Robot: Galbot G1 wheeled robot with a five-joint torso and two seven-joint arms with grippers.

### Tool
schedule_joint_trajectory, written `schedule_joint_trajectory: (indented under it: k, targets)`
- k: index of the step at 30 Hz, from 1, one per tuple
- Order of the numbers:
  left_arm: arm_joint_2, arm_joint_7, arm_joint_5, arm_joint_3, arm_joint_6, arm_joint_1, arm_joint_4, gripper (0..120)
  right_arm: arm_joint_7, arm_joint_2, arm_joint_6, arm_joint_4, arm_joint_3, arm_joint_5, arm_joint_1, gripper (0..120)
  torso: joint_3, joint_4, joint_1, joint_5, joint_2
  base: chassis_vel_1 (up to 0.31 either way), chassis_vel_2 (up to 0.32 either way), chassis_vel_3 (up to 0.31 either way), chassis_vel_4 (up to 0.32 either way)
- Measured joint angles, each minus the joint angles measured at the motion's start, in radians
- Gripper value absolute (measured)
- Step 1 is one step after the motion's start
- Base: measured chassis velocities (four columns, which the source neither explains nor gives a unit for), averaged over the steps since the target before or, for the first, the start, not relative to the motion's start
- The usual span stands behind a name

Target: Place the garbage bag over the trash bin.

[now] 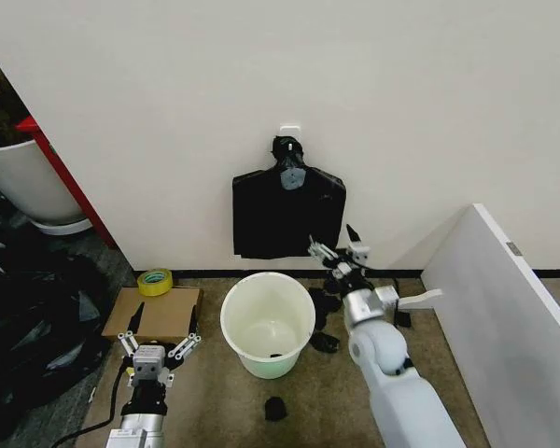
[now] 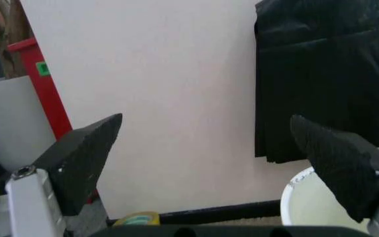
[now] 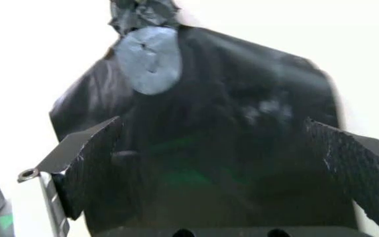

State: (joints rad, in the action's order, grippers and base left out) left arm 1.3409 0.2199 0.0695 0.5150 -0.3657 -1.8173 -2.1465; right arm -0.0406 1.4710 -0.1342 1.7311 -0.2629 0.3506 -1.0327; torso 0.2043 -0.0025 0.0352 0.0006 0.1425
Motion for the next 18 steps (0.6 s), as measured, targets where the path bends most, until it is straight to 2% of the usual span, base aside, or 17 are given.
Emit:
schedule_joint_trajectory:
  k: [9, 18]
  targets:
    - [0.013, 0.001, 0.018, 0.003, -0.001, -0.016, -0.018, 100, -0.009, 0.041, 0.011, -0.079, 0.024, 0.012, 0.103, 100, 0.0, -0.0001, 0.0, 0.0, 0.0, 0.0, 0.0, 0.0, 0.0]
    - [0.016, 0.003, 0.021, 0.012, -0.001, -0.021, -0.03, 100, -0.01, 0.041, 0.029, -0.125, 0.039, 0.081, 0.197, 100, 0.0, -0.0001, 0.0, -0.0001, 0.0, 0.0, 0.0, 0.0, 0.0]
